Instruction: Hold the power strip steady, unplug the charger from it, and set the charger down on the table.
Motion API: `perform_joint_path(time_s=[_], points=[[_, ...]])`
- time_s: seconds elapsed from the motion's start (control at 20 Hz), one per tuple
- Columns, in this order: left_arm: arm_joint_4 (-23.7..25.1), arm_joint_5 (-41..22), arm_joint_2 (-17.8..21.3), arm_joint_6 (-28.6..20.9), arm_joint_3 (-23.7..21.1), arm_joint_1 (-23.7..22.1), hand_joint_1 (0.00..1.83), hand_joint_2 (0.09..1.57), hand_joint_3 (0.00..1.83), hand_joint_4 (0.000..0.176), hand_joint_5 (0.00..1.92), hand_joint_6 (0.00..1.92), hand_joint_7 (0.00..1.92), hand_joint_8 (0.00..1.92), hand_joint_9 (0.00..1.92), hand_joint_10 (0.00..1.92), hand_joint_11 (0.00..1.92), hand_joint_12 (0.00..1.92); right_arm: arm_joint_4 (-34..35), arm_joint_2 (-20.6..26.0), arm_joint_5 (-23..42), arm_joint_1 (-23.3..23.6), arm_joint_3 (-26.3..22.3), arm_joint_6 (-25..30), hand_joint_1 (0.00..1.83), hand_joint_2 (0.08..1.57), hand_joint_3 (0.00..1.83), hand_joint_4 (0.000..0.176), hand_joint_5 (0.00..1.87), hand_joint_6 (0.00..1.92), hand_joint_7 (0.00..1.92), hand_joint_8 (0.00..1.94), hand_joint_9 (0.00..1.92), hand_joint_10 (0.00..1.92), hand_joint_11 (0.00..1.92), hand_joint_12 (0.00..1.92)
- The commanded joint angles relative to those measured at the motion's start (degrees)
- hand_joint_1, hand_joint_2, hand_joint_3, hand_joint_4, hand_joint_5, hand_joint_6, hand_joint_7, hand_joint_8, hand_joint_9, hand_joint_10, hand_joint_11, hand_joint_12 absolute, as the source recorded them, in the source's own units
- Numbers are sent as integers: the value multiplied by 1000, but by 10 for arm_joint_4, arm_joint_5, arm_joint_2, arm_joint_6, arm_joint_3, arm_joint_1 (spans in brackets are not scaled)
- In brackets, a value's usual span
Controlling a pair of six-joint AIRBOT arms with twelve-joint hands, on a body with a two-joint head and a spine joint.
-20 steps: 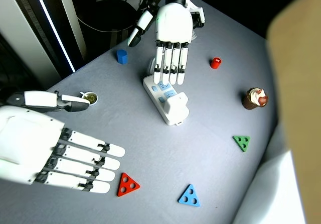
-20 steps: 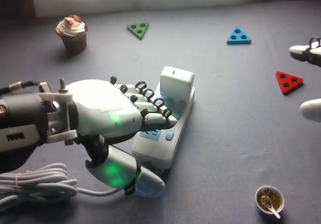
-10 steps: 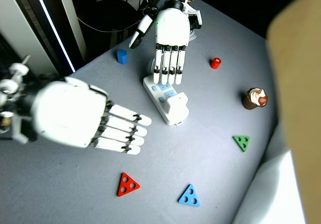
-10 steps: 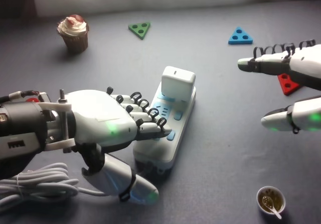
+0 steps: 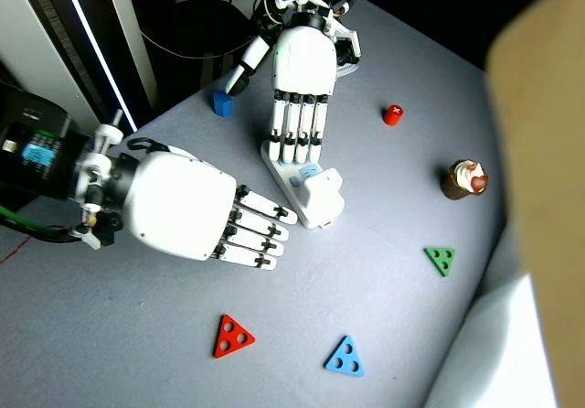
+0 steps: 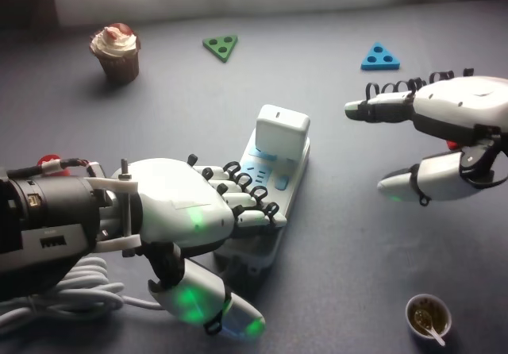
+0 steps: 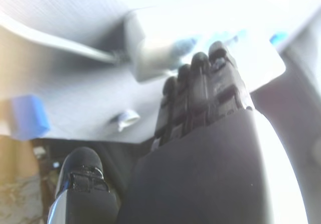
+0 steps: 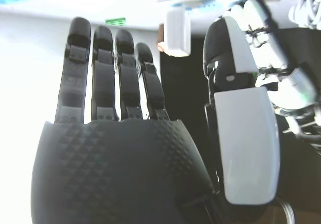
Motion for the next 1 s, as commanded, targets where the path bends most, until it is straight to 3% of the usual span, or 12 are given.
perform_joint_path(time_s=[0.0, 0.25, 0.95], points=[[-4, -45, -7, 0, -1, -1, 0, 1054, 1, 0, 60, 7, 77, 6, 64, 5, 40, 51, -5, 2, 62, 7, 1, -3, 801, 1171, 6, 0, 230, 6, 332, 6, 324, 7, 319, 111], [-9, -56, -8, -3, -1, 17, 0, 1054, 1, 0, 64, 5, 83, 5, 67, 4, 41, 50, 45, -33, 71, 10, 15, -42, 824, 1159, 1, 0, 234, 1, 351, 3, 352, 6, 332, 116], [-10, -57, -7, -10, 2, 24, 0, 1065, 3, 0, 70, 2, 91, 2, 77, 2, 54, 49, 124, -103, 78, 42, 64, -86, 874, 1152, 0, 0, 232, 5, 348, 2, 353, 1, 335, 123]])
